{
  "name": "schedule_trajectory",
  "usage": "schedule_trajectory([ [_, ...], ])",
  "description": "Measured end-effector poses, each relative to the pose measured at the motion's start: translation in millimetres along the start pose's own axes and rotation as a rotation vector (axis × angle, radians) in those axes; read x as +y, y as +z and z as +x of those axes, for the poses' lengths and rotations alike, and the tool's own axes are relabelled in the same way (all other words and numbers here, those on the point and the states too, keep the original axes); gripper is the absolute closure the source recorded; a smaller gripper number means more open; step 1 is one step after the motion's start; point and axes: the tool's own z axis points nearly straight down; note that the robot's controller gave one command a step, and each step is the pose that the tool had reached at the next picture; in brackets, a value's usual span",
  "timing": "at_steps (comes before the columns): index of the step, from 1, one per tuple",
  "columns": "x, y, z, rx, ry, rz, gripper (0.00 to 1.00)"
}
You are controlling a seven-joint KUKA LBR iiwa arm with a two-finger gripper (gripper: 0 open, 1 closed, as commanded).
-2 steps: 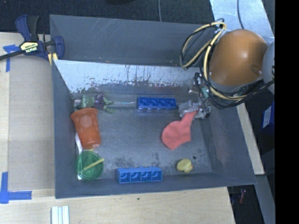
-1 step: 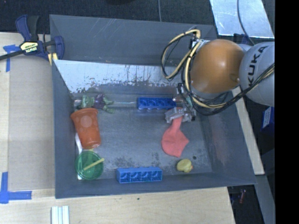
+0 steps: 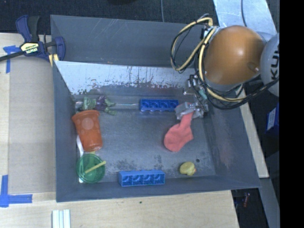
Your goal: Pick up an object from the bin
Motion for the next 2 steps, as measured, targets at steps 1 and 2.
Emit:
schedule_trajectory([
  [1,0.8,-75.5,9.6,-0.004,-0.003,0.002,1.00],
  [2,14.5,-16.0,22.0,-0.003,-0.054,0.007,1.00],
])
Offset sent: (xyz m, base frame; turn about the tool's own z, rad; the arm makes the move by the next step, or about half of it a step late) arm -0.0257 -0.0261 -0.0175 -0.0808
